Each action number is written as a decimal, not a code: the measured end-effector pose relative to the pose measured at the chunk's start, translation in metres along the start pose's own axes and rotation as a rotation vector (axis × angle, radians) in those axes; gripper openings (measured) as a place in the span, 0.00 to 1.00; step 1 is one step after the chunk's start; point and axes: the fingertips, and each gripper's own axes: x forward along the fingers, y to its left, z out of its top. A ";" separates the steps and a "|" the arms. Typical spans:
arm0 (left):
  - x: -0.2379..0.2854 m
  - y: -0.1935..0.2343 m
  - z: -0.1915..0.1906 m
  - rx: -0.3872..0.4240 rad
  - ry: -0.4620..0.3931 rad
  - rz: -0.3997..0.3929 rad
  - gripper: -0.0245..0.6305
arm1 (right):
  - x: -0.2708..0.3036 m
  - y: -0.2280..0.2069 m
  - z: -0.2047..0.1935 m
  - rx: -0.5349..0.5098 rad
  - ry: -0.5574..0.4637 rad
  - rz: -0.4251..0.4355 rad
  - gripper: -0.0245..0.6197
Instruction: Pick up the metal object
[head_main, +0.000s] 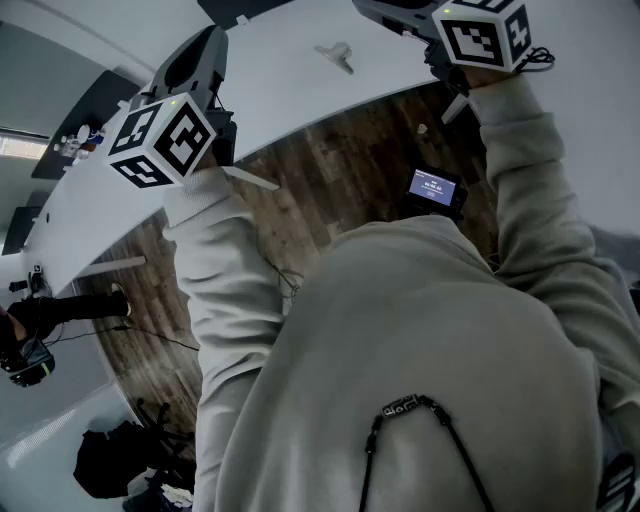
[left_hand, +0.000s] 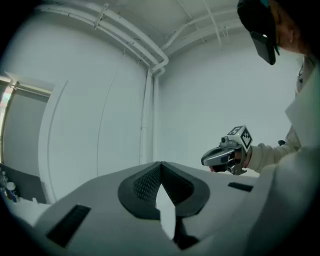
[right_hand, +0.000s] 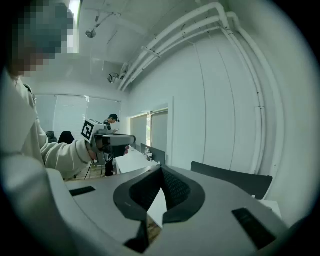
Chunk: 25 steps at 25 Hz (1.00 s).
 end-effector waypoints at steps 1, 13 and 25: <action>-0.001 -0.001 -0.002 -0.003 0.000 -0.002 0.04 | -0.001 0.001 -0.002 0.001 0.000 0.000 0.07; -0.006 -0.010 -0.005 -0.009 -0.022 -0.037 0.04 | -0.004 -0.002 0.002 0.044 -0.051 0.000 0.07; 0.027 0.019 -0.012 -0.018 -0.003 0.057 0.04 | 0.006 -0.040 -0.006 0.076 -0.050 -0.043 0.07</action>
